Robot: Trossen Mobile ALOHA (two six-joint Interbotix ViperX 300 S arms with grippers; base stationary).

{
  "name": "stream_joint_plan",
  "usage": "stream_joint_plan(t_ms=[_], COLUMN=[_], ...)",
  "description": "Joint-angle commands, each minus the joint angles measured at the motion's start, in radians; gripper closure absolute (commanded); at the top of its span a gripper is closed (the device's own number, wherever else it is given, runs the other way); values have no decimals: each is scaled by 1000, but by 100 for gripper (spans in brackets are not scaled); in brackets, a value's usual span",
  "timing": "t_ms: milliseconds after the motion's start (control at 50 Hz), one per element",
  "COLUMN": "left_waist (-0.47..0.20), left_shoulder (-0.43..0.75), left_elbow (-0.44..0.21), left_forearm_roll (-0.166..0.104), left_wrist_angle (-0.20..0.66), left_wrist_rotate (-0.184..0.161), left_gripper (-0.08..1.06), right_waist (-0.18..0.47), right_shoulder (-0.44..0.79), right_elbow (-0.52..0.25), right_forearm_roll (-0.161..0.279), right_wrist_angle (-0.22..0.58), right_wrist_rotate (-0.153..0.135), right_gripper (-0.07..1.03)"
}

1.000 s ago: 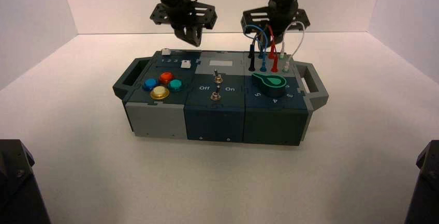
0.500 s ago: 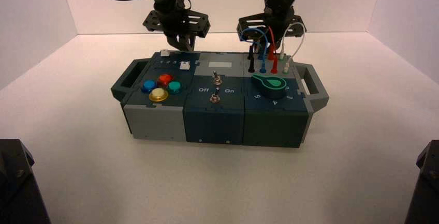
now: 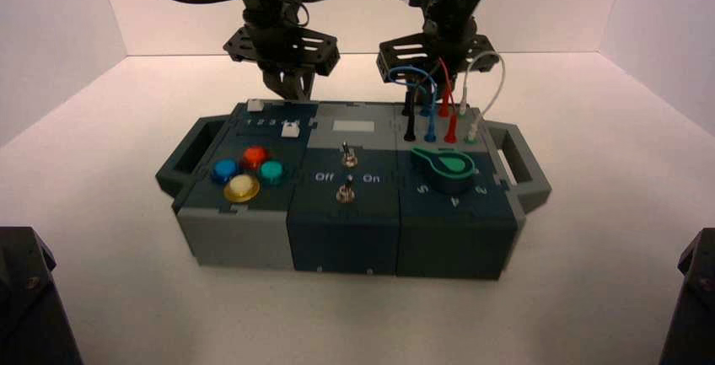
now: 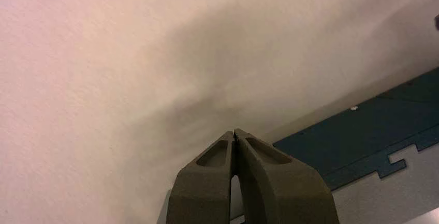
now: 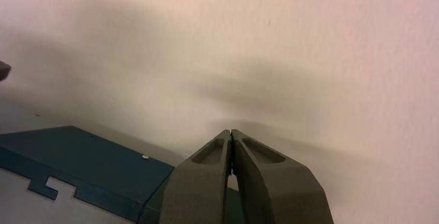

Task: Move the box closer.

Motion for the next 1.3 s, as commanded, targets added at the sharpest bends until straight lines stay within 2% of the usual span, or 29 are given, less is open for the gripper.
stream_joint_plan(t_ms=[20,340,600,860,1020,1300], left_waist=[-31,-34,-34,-34,-34,-34], left_shoulder=[-20,-38,-40,-41,-43,-51], left_elbow=[9,25,40,38,35,38], left_forearm_roll=[-2,-2,2,2,3,5], left_wrist_angle=[54,133,160,176,199,222], left_wrist_rotate=[5,5,8,8,12,15], left_gripper=[101,101,101,101,101,101], right_waist=[15,25,41,57,92,114], right_shoulder=[-57,-127,-127,-89,-75,-69], right_elbow=[29,41,21,-25,-58,-69], right_forearm_roll=[9,9,9,9,9,23], right_wrist_angle=[8,37,83,176,253,325], right_wrist_rotate=[0,-3,-9,-23,-46,-49], right_gripper=[98,98,98,98,98,98])
